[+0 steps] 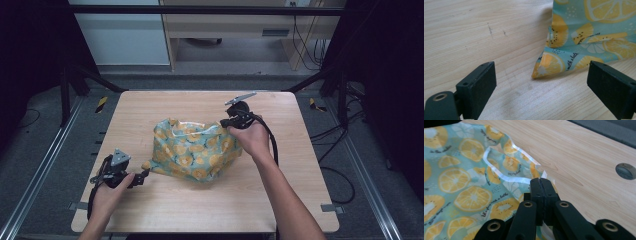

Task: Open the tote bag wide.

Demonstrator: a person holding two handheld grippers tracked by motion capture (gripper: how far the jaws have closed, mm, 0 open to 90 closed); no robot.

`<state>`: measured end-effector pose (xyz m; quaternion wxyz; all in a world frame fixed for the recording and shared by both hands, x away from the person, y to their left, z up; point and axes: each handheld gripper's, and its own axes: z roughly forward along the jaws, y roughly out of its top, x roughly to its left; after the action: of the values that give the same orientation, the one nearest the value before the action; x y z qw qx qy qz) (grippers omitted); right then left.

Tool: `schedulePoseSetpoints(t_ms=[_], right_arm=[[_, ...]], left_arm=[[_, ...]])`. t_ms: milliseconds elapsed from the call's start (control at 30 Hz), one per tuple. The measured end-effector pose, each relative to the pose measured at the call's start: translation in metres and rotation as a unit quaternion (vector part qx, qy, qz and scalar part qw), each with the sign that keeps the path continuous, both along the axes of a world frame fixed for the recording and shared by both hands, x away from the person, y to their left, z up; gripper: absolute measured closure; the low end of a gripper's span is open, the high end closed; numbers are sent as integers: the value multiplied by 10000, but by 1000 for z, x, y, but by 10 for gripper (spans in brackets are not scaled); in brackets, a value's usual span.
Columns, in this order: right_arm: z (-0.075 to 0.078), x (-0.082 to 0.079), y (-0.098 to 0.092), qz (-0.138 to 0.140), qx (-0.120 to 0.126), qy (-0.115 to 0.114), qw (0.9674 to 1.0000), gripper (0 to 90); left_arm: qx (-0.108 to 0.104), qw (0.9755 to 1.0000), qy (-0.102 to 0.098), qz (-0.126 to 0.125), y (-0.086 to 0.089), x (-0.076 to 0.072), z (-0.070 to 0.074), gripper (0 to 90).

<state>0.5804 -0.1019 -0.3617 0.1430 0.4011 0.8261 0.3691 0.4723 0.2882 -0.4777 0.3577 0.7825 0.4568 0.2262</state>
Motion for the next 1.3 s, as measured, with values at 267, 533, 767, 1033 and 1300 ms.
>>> schedulePoseSetpoints(t_ms=[267, 533, 767, 1033, 1300], right_arm=[[16, -37, 0, 390, 227, -340, 9984, 900], [15, -64, -6, 678, 330, -488, 9960, 900], [12, -84, -10, 914, 430, -618, 9930, 900], [8, -91, -12, 1059, 550, -648, 9907, 900], [7, -99, -8, 1265, 590, -696, 9878, 900]], left_arm=[[-16, 9998, -192, -49, -1, -3, 5, 93], [-185, 9984, -470, -253, -4, -9, 22, 96], [-464, 9953, -666, -521, -17, 1, 61, 108], [-216, 9946, -730, -699, -32, 36, 101, 128], [-16, 9964, -369, -766, -50, 90, 113, 155]])
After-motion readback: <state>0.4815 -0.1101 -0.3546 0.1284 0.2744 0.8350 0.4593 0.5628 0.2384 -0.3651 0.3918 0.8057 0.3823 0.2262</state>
